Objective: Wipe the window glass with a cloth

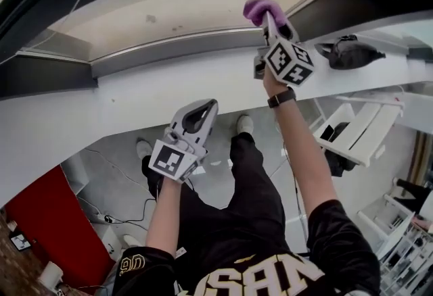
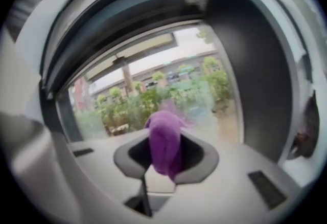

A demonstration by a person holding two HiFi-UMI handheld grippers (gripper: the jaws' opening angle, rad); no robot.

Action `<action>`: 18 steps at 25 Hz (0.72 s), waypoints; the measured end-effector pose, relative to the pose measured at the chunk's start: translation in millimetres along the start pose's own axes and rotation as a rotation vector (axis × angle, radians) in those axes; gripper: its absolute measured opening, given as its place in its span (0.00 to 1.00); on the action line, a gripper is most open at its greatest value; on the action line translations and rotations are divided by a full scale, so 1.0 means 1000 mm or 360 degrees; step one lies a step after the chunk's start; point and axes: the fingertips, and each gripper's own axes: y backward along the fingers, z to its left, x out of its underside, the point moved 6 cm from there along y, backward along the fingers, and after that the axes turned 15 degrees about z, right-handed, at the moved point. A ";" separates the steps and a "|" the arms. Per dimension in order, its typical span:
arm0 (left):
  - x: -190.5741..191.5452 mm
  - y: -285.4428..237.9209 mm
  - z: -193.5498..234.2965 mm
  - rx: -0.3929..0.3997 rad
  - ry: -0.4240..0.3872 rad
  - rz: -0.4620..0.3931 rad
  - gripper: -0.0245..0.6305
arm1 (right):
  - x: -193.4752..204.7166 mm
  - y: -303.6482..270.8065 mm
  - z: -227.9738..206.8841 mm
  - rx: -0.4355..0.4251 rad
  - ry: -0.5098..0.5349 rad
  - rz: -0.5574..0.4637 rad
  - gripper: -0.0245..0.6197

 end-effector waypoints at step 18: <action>0.021 0.308 0.153 -0.0774 0.0131 0.0038 0.06 | 0.170 -0.147 0.528 -0.1180 0.0238 0.0453 0.17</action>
